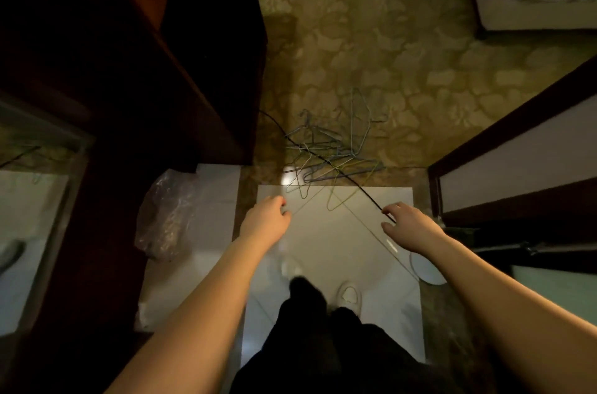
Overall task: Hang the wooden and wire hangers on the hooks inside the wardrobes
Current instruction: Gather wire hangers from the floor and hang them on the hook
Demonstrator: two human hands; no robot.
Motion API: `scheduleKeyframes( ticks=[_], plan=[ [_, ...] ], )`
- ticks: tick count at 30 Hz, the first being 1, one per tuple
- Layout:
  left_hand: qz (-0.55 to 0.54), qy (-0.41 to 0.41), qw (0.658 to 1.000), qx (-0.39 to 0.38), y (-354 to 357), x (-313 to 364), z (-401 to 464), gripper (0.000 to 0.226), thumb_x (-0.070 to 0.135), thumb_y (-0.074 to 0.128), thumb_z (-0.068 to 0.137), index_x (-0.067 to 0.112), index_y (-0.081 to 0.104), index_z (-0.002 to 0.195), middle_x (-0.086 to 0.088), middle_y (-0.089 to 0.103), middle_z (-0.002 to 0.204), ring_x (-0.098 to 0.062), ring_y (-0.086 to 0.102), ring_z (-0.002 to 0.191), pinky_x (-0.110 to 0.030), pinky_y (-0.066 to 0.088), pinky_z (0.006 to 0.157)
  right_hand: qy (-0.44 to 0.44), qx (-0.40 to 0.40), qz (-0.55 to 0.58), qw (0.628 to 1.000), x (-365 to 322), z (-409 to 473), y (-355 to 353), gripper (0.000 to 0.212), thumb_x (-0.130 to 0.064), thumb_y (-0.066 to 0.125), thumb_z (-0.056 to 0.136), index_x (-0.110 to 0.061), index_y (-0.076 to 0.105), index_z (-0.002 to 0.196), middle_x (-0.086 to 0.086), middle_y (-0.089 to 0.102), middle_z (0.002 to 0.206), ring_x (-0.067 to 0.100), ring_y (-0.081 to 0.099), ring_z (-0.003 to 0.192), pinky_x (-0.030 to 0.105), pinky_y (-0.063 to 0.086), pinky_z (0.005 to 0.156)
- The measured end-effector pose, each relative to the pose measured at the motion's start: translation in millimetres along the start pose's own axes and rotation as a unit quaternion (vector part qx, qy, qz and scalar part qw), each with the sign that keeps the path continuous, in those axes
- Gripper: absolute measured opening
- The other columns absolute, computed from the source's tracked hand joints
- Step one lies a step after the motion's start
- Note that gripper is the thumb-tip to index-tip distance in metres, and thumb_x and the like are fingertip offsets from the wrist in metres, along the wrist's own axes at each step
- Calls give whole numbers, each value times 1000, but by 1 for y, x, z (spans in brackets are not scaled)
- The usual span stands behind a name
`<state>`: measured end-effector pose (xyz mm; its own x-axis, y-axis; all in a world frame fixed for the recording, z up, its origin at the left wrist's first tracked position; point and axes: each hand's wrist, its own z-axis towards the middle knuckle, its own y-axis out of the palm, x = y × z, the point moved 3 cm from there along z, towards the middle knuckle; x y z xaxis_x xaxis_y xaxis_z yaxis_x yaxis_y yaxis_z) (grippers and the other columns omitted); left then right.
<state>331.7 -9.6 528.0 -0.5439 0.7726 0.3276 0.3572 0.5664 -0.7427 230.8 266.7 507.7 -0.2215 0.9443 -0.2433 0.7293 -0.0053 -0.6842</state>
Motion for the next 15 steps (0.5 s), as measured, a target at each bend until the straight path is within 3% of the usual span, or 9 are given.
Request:
scheduleKeyframes(
  ticks=[6, 11, 15],
  plan=[
    [17, 19, 998, -49, 3, 6, 143, 27, 25, 46, 97, 13, 58, 117, -8, 56, 121, -21, 55, 99, -31, 40, 74, 24, -33, -3, 999, 4, 125, -6, 44, -35, 48, 96, -19, 49, 137, 3, 46, 142, 24, 48, 126, 37, 42, 103],
    [24, -2, 995, -99, 38, -21, 264, 26, 26, 46, 97, 15, 56, 118, -5, 56, 117, -18, 54, 89, -31, 42, 70, 60, -57, -1, 997, 19, 245, 13, 43, -34, 48, 96, -18, 49, 137, 5, 47, 140, 25, 48, 125, 36, 42, 102],
    [43, -37, 990, -126, 84, -50, 348, 26, 24, 46, 96, 14, 56, 117, -8, 57, 116, -25, 57, 93, -32, 45, 72, 84, -66, 21, 994, 34, 338, 43, 42, -33, 49, 95, -17, 52, 134, 8, 50, 136, 27, 49, 122, 37, 43, 100]
  ],
)
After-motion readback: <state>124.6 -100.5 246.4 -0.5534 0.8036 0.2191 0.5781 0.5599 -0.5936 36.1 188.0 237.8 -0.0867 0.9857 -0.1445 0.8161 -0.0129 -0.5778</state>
